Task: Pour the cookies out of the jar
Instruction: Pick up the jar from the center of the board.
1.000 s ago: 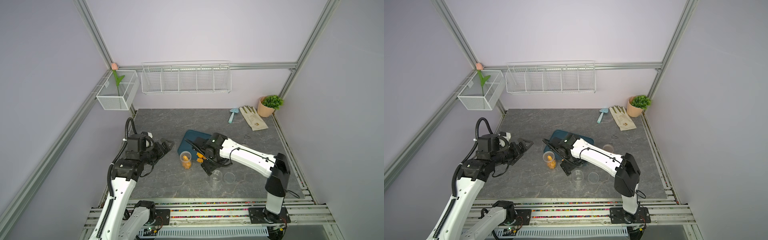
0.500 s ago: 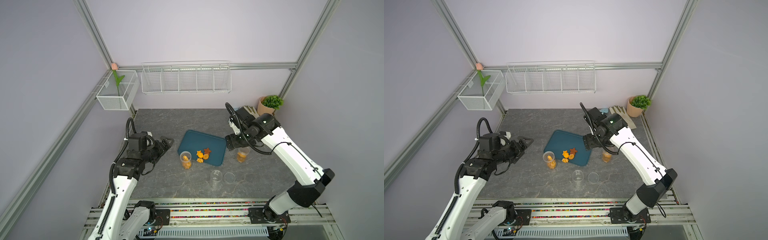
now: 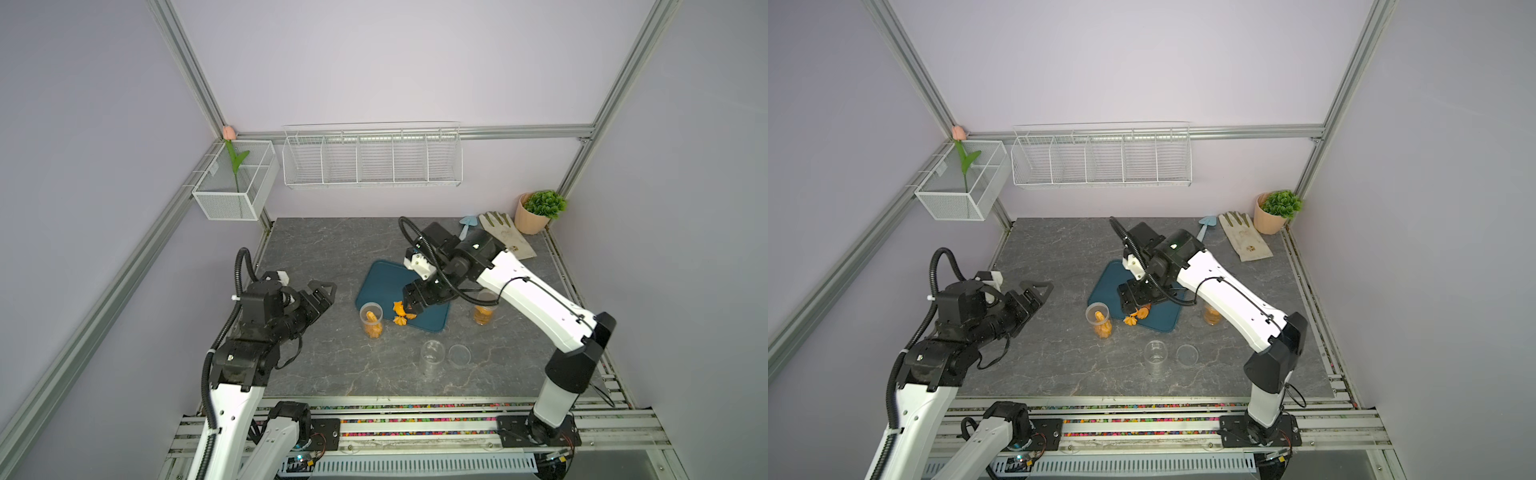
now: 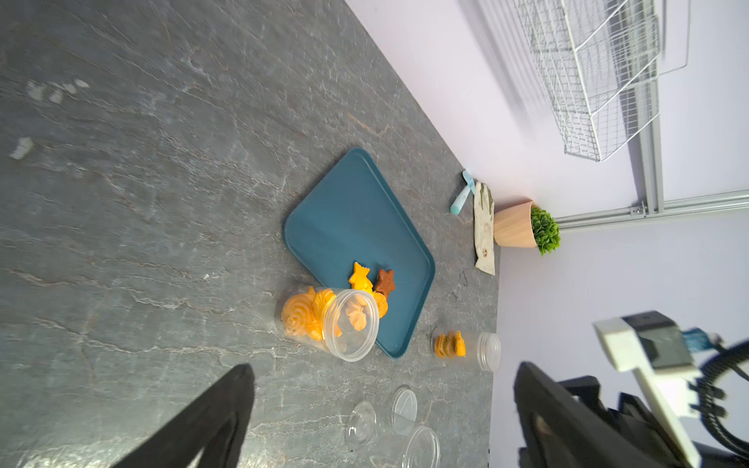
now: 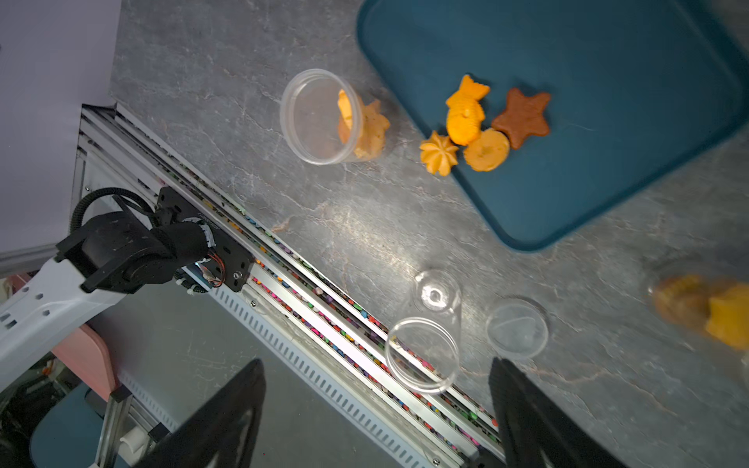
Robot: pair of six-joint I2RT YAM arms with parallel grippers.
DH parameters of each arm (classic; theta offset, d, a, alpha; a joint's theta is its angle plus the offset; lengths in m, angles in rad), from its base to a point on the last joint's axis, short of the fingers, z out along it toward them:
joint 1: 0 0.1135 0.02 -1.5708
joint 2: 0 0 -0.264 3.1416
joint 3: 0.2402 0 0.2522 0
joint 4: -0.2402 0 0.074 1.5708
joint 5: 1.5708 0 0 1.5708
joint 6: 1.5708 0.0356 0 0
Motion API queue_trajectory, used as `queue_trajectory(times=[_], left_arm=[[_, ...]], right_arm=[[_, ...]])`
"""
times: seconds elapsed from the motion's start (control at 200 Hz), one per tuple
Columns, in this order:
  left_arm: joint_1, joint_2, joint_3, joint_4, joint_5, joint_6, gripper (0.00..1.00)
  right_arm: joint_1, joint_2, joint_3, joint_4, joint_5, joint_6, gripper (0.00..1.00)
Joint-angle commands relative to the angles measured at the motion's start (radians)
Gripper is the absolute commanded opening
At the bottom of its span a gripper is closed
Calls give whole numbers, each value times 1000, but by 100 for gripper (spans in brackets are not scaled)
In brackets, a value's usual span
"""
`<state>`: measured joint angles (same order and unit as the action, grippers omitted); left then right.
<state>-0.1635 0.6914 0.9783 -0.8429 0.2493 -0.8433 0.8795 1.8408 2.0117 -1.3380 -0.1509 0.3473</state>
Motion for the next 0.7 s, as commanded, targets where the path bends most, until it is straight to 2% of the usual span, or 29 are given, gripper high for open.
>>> queue_trajectory(times=[0.0, 0.185, 0.275, 0.425, 0.555, 0.695], left_arm=[[4, -78, 22, -95, -105, 1, 100], [4, -197, -27, -133, -130, -36, 100], [4, -220, -35, -162, -132, -37, 100], [3, -234, -19, -187, -144, -18, 100], [4, -216, 8, -199, -150, 8, 100], [4, -194, 25, -199, -143, 25, 100]], right_arm=[[65, 111, 111, -31, -2, -4, 88], [157, 328, 389, -140, 79, -46, 88], [181, 394, 460, -159, 84, -52, 88], [188, 447, 474, -165, 87, -44, 88], [190, 475, 483, -175, 157, -46, 88], [191, 498, 482, -147, 151, -42, 88]])
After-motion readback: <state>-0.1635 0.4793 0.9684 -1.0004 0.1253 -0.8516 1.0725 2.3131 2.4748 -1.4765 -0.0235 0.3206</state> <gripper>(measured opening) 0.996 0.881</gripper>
